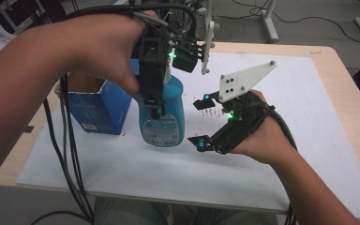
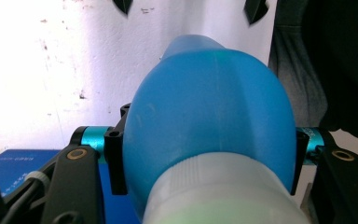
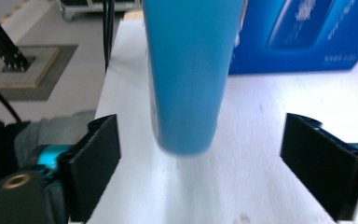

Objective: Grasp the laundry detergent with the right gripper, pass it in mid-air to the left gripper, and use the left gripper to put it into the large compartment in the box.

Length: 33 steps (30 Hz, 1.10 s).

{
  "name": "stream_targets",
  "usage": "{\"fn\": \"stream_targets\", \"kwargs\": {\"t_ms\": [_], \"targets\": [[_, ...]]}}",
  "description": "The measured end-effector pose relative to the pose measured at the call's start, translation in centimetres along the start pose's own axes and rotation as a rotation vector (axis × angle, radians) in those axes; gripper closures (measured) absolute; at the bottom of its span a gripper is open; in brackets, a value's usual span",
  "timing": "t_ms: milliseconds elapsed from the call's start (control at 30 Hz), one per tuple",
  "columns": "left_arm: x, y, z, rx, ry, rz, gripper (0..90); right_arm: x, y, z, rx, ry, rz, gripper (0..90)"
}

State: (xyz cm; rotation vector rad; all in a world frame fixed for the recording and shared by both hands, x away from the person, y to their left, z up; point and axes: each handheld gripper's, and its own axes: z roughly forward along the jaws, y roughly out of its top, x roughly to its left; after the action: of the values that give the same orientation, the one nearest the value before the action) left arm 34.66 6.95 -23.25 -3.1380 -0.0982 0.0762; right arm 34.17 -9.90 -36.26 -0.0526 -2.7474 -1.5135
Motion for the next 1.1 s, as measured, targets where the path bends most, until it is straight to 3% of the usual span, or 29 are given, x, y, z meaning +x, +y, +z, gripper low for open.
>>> {"fn": "stream_targets", "kwargs": {"t_ms": [33, 100, 233, 400, 600, 900, 1100], "targets": [[0.1, 0.0, -0.1, -0.001, -0.001, -0.002, 38.4, 0.0, -0.1, -0.1, 0.033, -0.028, 0.000, 0.8], [0.2, 0.0, -0.2, 0.000, -0.001, -0.010, 38.4, 0.0, -0.1, -0.5, 0.064, -0.029, -0.004, 0.8], [0.5, 0.0, -0.5, 0.001, -0.004, -0.028, 38.4, -0.1, 0.0, -1.3, 0.077, -0.033, -0.013, 0.5], [0.9, -0.2, -1.5, -0.007, 0.002, -0.047, 38.3, -0.2, 0.3, -2.1, 0.161, -0.057, -0.033, 0.4], [1.4, -0.7, -2.8, -0.018, 0.005, -0.084, 38.3, -0.5, 0.9, -3.8, 0.214, -0.073, -0.047, 0.4], [2.6, -2.4, -5.5, -0.074, -0.042, -0.255, 38.1, -1.1, 2.1, -6.5, 0.383, -0.071, -0.082, 0.5], [3.4, -3.8, -8.0, -0.107, -0.040, -0.427, 38.1, -1.7, 2.6, -7.7, 0.472, -0.069, -0.096, 0.5]]}}
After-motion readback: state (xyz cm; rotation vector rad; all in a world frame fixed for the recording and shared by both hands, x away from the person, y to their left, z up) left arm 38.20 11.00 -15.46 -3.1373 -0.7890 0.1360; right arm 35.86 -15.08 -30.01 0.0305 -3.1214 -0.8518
